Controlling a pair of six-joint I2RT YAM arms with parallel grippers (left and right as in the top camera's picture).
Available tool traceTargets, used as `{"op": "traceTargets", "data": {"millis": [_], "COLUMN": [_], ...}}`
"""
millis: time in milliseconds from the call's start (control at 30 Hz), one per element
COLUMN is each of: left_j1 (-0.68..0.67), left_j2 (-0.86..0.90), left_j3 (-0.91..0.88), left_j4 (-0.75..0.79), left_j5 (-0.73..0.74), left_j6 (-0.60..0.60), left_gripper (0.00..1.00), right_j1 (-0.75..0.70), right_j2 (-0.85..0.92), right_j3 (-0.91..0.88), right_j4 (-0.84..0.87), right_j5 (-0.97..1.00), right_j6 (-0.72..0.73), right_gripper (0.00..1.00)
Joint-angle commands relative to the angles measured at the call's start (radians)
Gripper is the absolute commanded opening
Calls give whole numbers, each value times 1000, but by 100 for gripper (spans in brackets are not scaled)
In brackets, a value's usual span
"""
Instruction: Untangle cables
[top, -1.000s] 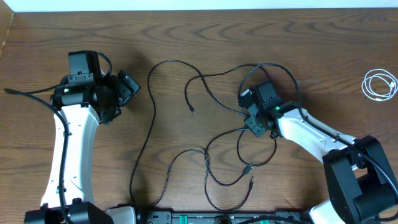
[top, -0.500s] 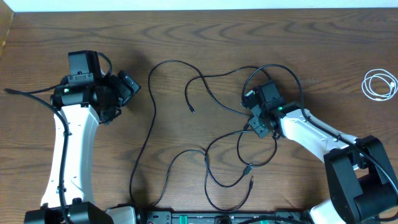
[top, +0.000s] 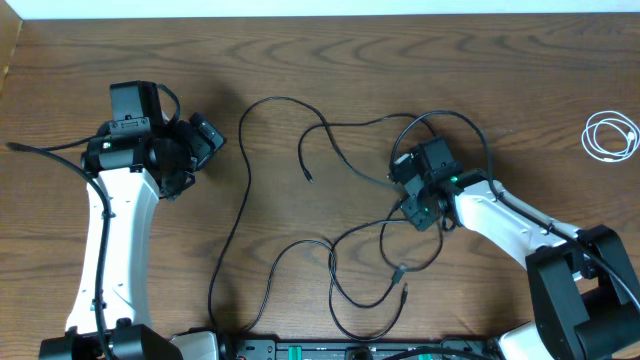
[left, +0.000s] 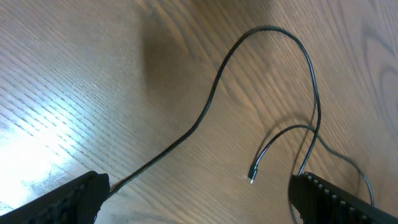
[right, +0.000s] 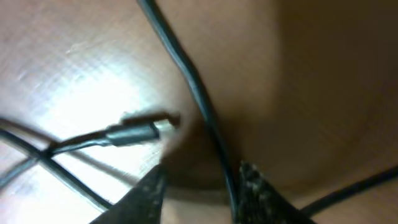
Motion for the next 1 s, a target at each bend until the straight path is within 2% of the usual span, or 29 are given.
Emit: {"op": "traceTargets", "data": {"millis": [0,67,167,200,233,300,333,433,567,600,633,667,800,967], "left_j1": [3,3,3,3,3,3,3,3,3,3,3,3,3,3], "left_j2": [4,4,4,4,4,4,4,4,4,4,4,4,4,4], "left_j3": [5,5,5,5,5,5,5,5,5,5,5,5,5,5], "left_j4": [-3,-3,-3,-3,-3,-3,-3,-3,-3,-3,-3,-3,-3,-3], "left_j5": [1,1,1,1,1,1,1,1,1,1,1,1,1,1], "left_j6": [-5,-5,-4,-5,-4,-5,-4,-4,-4,-5,-4,-4,-4,-4], "left_gripper": [98,98,98,98,98,98,98,98,98,98,98,98,98,98], "right_j1": [-3,-2,0,0,0,0,-1,-1,-1,-1,-1,-1,-1,-1], "right_j2": [42,42,42,42,42,42,42,42,42,42,42,42,42,38], "right_j3": [-53,-53,-53,-53,-53,-53,-53,-53,-53,-53,-53,-52,-14,119], "right_j4": [-54,-72,-91,-91,-86,-67,-59,-43,-54,-55,-53,-44,-29,-67], "right_j5": [-87,-109,-107,-107,-107,-99,-87,-21,21,20,19,19,-21,-110], "right_j6": [-6,-6,-6,-6,-6,-6,-5,5,5,5,5,5,5,5], "right_gripper": [23,29,47,47,44,17,12,12,22,20,4,1,1,1]}}
